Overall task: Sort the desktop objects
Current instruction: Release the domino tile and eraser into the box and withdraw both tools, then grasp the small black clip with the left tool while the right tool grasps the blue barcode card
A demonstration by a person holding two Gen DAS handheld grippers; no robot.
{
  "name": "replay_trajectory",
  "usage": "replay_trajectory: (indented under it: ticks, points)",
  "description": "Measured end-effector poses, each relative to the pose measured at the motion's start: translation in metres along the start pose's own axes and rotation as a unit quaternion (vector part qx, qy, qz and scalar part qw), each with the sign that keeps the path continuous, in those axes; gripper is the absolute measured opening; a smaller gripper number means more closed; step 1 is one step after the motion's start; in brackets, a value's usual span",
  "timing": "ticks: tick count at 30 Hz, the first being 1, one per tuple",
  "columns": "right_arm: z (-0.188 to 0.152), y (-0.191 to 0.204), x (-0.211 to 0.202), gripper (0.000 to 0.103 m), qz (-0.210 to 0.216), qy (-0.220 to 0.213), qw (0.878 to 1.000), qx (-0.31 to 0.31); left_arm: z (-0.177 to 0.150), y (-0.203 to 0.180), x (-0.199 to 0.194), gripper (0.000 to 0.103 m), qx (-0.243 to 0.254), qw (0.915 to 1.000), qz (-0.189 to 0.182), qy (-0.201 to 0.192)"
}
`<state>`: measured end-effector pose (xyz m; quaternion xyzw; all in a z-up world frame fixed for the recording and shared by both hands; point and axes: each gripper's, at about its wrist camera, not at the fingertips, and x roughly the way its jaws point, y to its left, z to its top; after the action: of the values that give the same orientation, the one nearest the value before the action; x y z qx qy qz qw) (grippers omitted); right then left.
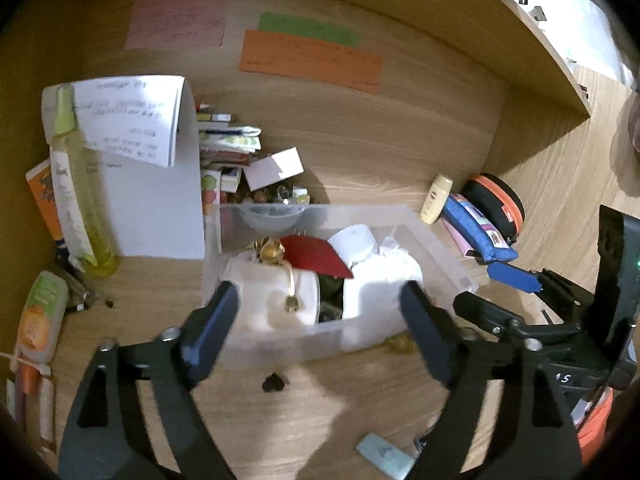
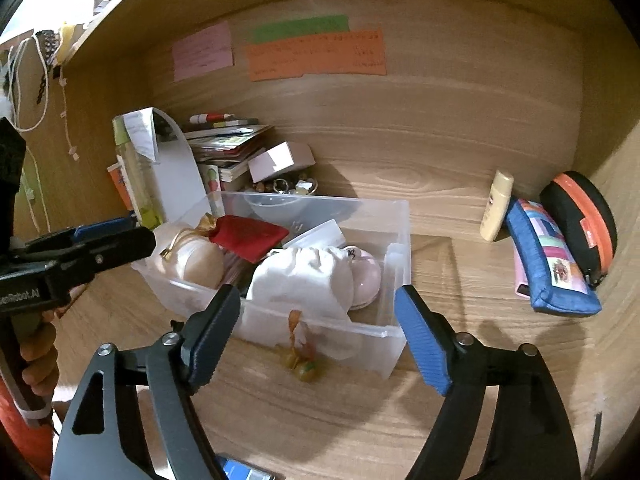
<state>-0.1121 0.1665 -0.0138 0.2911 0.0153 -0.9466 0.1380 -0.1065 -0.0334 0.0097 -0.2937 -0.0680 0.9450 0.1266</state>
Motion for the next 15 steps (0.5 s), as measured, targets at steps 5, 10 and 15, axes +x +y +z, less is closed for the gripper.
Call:
replay_trajectory:
  ticks: [5, 10, 15]
  points:
    - [-0.008, 0.008, -0.011, 0.083, -0.004, -0.004, 1.0, -0.008, -0.011, 0.013, -0.009, 0.092, -0.017, 0.9997, 0.016, -0.002]
    - [-0.021, 0.017, -0.016, 0.084, -0.01, 0.002, 1.0, -0.015, -0.024, 0.031, -0.006, 0.092, -0.04, 0.9985, 0.031, 0.021]
    - [-0.044, 0.02, -0.013, 0.084, -0.01, 0.034, 0.999, -0.006, -0.041, 0.039, 0.003, 0.092, -0.043, 0.9966, 0.044, 0.054]
